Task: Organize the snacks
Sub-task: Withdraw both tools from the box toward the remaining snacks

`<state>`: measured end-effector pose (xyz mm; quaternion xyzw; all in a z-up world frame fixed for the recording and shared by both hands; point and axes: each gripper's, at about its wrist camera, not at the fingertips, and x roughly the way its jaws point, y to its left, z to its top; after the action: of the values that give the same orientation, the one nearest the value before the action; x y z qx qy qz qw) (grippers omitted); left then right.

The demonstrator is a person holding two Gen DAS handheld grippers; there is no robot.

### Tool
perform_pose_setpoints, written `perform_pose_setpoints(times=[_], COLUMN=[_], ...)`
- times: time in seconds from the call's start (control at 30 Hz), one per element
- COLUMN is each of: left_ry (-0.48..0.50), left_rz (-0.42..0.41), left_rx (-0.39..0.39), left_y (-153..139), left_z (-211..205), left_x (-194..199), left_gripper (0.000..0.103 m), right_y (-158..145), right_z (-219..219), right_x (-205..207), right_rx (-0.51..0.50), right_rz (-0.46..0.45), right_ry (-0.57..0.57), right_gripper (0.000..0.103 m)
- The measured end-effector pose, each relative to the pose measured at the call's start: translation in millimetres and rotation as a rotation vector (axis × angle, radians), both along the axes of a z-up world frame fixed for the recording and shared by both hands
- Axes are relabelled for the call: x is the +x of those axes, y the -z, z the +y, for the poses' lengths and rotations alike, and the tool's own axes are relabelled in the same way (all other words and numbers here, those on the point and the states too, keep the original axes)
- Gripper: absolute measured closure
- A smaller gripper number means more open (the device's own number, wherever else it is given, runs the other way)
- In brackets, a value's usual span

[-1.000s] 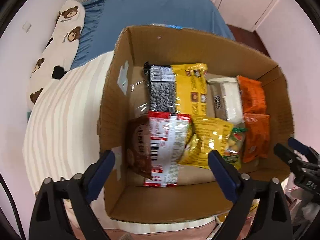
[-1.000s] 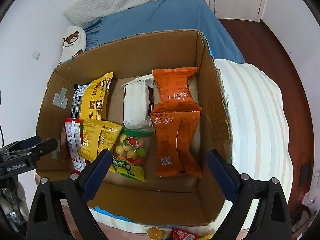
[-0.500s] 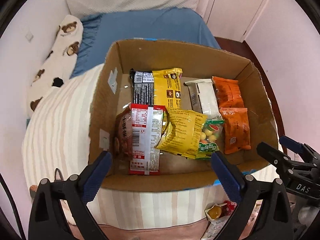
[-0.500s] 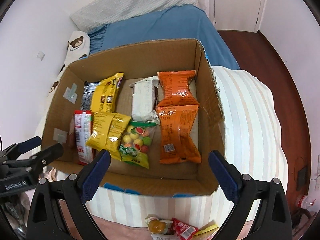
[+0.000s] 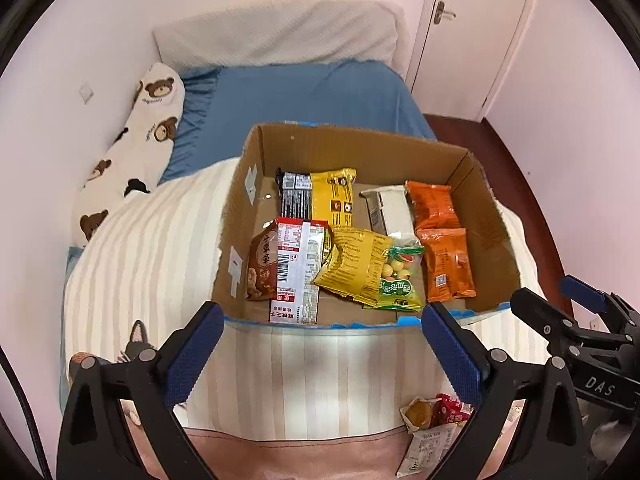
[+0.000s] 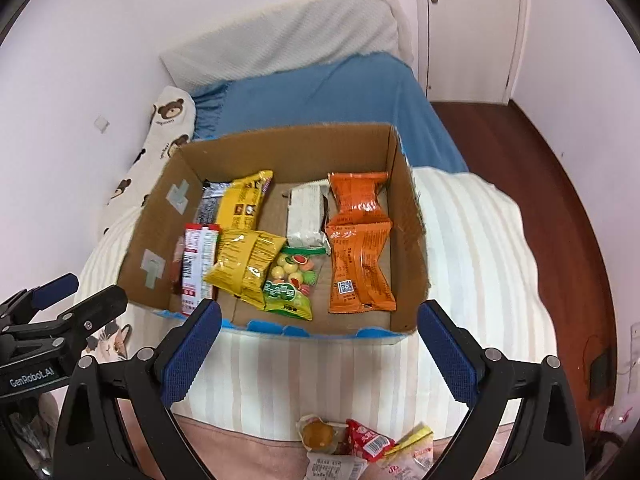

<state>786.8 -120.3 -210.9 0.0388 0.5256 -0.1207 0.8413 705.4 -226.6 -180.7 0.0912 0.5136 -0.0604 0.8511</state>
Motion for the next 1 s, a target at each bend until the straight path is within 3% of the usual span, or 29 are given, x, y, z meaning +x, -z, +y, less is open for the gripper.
perform_pose_setpoints(times=[0.33, 0.5, 0.73, 0.83, 0.93, 1.0], left_ry=[-0.015, 0.000, 0.054, 0.089, 0.138, 0.166], left_rz=[-0.117, -0.144, 0.023, 0.167, 0.308, 0.389], left_rx=[0.008, -0.001, 0.078, 0.106, 0.112, 0.101], left_y=[-37.5, -33.4, 40.2, 94.0, 142.4, 170.1], left_z=[5.7, 5.7, -21.4, -40.7, -63.8, -78.4], left_x=[-46.0, -69.1, -94.8, -109.0, -122.9, -132.0], left_gripper=[0.002, 0.002, 0.002, 0.002, 0.002, 0.002], right_y=[-37.9, -24.7, 55.0, 88.0, 110.1, 123.2], right_z=[11.6, -5.0, -62.5, -81.9, -91.2, -90.4], right_x=[-51.6, -80.3, -128.6, -146.5, -156.9, -160.7], right_rx=[0.033, 0.078, 0.149, 0.175, 0.158, 0.107], right_rz=[-0.090, -0.053, 0.159, 0.247, 0.300, 0.336], right_ry=[-0.006, 0.034, 0.143, 0.157, 0.130, 0.085], right_gripper=[0.003, 0.003, 0.003, 0.003, 0.017, 0.019])
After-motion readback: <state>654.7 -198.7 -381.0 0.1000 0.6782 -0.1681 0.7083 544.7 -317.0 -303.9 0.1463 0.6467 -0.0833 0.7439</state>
